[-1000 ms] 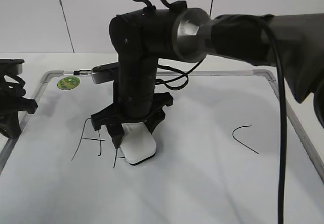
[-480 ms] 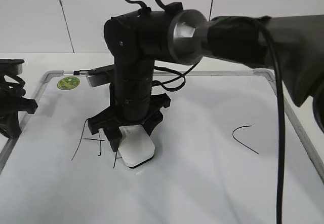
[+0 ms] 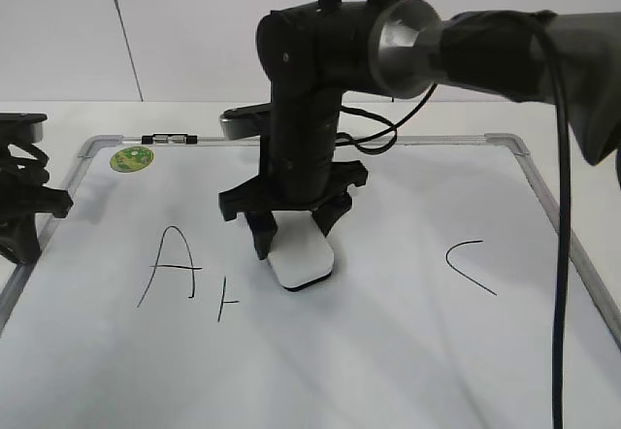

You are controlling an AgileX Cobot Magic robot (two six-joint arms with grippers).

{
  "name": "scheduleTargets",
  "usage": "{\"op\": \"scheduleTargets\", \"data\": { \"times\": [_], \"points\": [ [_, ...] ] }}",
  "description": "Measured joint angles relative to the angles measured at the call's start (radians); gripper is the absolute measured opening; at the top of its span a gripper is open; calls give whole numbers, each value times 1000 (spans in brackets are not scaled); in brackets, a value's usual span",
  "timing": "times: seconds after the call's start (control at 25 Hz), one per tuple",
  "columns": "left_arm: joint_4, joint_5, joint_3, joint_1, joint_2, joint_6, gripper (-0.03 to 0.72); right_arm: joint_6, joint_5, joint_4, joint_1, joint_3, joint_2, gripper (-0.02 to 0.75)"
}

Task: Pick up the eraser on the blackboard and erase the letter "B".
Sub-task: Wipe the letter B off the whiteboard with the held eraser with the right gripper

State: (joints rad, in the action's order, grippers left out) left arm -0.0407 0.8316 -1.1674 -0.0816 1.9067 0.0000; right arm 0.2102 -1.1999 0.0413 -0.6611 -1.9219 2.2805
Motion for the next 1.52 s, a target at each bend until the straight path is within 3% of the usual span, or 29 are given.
{"op": "scheduleTargets", "data": {
  "times": [0.24,0.48,0.76,1.16,1.52],
  "points": [
    [0,0,0,0,0,0,22,4,0,-2,30,-2,0,519],
    [0,0,0,0,0,0,22,4,-4,-41,-21,-4,0,519],
    [0,0,0,0,0,0,23,4,-8,-11,-96,-4,0,519],
    [0,0,0,0,0,0,24,-6,-10,42,-98,-4,0,519],
    [0,0,0,0,0,0,24,-2,-10,-2,-91,-4,0,519]
  ]
}}
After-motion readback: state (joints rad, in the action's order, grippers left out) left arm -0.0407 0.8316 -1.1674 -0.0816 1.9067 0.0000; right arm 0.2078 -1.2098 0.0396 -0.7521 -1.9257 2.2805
